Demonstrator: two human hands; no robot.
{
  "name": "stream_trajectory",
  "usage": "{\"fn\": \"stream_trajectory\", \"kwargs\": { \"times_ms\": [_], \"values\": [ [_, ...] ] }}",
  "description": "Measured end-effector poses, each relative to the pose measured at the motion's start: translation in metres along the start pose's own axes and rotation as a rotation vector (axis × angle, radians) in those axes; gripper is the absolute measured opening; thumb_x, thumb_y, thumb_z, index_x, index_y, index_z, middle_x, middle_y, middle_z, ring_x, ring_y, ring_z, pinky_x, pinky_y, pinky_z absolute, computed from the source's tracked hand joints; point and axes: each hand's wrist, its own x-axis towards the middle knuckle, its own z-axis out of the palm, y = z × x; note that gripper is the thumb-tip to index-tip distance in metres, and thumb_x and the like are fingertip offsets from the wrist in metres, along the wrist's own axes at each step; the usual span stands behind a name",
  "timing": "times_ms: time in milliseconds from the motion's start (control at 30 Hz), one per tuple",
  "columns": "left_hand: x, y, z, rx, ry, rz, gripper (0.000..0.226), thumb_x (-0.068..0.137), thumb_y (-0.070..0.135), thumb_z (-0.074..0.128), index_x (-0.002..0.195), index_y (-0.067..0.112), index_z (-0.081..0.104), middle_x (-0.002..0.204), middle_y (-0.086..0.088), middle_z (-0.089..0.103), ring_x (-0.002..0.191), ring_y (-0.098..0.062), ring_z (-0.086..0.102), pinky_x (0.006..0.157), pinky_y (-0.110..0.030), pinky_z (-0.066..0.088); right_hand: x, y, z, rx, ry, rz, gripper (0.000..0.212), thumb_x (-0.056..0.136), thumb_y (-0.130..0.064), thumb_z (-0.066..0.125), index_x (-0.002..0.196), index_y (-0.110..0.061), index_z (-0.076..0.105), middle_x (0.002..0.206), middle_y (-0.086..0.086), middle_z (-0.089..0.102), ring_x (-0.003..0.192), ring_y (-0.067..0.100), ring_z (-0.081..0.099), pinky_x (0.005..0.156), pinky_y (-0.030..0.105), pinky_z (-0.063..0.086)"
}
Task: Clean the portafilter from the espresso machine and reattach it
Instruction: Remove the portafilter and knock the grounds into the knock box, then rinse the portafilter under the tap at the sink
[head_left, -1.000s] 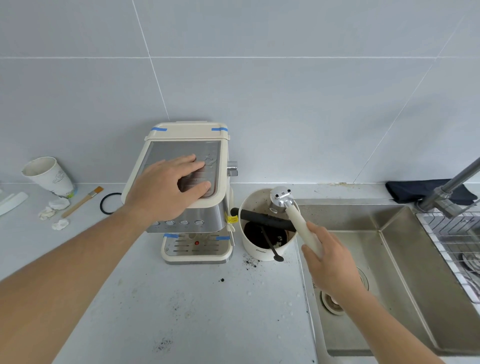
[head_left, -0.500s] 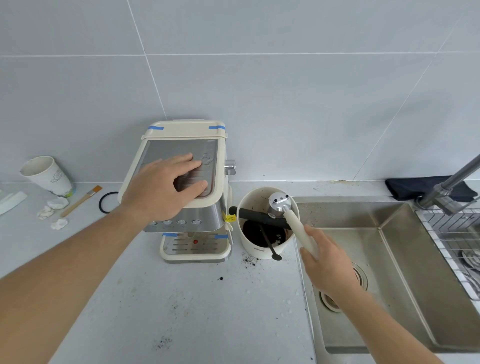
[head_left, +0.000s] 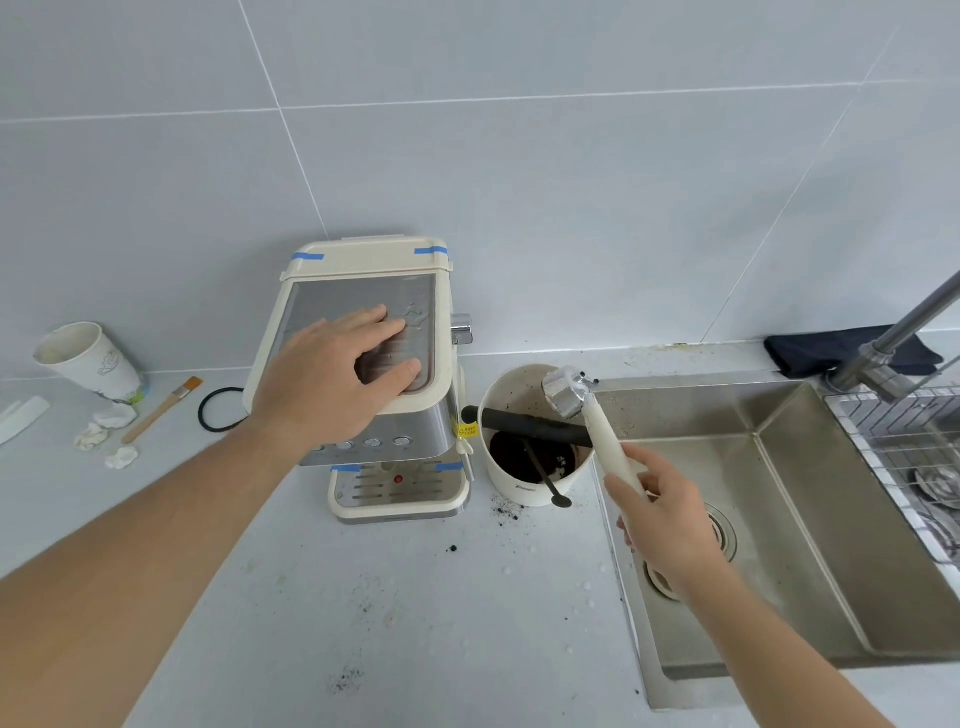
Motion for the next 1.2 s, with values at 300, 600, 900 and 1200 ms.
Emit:
{"fn": "stream_trajectory", "kwargs": {
  "times_ms": [300,600,900,1200],
  "values": [
    [-0.001,-0.007,0.005,-0.007,-0.042,-0.005,0.064,0.082,0.072,0.038,0.14,0.044,0.046,0.154,0.019,0.037,0.14,-0.024,0.037,0.116,-0.044,0.029,-0.044,-0.024,0.004,0.574,-0.108,0.266,0.036,0.081,0.002,0.07,0.115,-0.004,0.058,0.083,0.017,0.062,0.052,0.022,0.056,0.046,0.029,0.046],
    [-0.006,-0.005,-0.006,-0.107,-0.108,0.016,0.054,0.088,0.061,0.046,0.137,0.039,0.052,0.152,0.016,0.042,0.138,-0.028,0.037,0.11,-0.044,0.035,-0.094,-0.043,0.013,0.842,-0.155,0.315,0.018,0.091,-0.008,0.056,0.108,-0.002,0.059,0.079,0.013,0.07,0.052,0.016,0.058,0.044,0.022,0.048],
    [-0.032,0.022,-0.028,-0.559,-0.148,0.111,0.021,0.09,0.038,0.061,0.104,0.029,0.074,0.101,0.016,0.071,0.095,0.0,0.063,0.084,-0.02,0.046,-0.121,-0.059,0.012,0.951,-0.162,0.301,0.028,0.091,-0.02,0.056,0.111,-0.002,0.065,0.078,0.008,0.069,0.052,0.016,0.058,0.045,0.024,0.052],
    [-0.066,0.092,0.007,-1.01,-0.358,-0.092,0.013,0.087,0.03,0.067,0.086,0.022,0.077,0.086,-0.003,0.078,0.086,-0.021,0.074,0.081,-0.032,0.059,-0.126,-0.062,-0.01,0.816,-0.196,0.12,0.03,0.088,-0.016,0.058,0.112,0.002,0.061,0.097,0.017,0.074,0.06,0.021,0.066,0.049,0.028,0.053]
  ]
}}
